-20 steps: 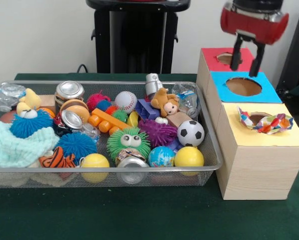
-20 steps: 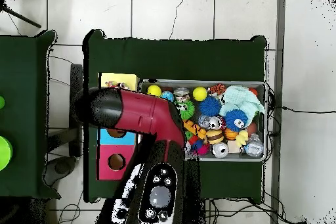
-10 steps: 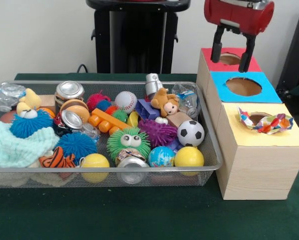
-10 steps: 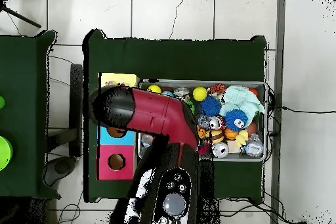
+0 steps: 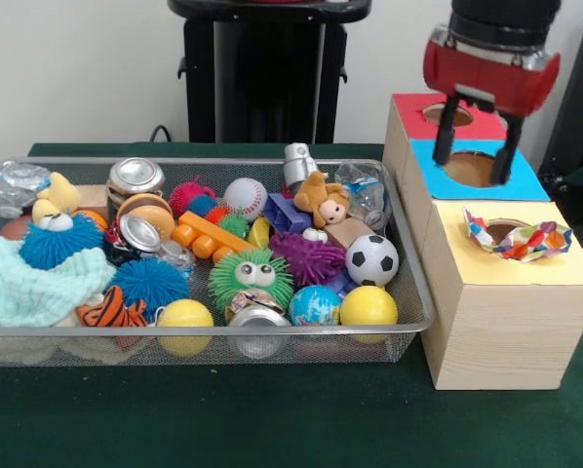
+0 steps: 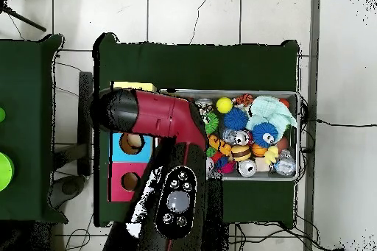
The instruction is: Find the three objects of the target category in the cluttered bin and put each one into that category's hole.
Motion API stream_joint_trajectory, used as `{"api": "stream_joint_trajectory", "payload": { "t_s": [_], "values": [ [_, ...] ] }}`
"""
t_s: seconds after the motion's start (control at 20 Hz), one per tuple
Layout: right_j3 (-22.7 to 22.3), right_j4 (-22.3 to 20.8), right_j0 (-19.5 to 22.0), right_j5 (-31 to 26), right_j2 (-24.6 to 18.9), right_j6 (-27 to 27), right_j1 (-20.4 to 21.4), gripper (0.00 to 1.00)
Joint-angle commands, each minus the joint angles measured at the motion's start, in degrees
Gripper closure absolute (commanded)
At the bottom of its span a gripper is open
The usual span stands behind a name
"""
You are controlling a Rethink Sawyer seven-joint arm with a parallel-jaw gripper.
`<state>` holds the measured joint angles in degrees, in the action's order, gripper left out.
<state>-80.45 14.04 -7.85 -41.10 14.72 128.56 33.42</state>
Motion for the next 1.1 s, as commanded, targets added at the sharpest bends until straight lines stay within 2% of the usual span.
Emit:
{"api": "stream_joint_trajectory", "payload": {
  "t_s": [0.05,0.1,0.15,0.3,0.35,0.5,0.8,1.0,1.1],
  "values": [
    [6.5,2.6,-1.3,4.8,-2.9,14.2,-8.8,0.00],
    [7.0,2.8,-1.5,4.9,-2.7,14.4,-9.2,0.00],
    [7.8,3.0,-2.2,4.7,-1.3,14.5,-9.8,1.00],
    [9.5,1.7,-3.0,4.6,0.7,14.1,-10.1,1.00],
    [10.3,1.8,-2.4,1.0,0.3,13.0,-9.7,1.00],
    [10.5,2.8,-1.2,-3.3,-0.6,11.7,-7.3,1.00],
    [13.4,1.5,1.2,-16.3,-0.8,7.3,-2.8,1.00],
    [14.6,0.7,1.7,-20.4,-0.8,6.3,-1.0,1.00],
    [14.9,0.6,1.7,-20.6,-1.0,6.5,-0.9,1.00]
  ]
}}
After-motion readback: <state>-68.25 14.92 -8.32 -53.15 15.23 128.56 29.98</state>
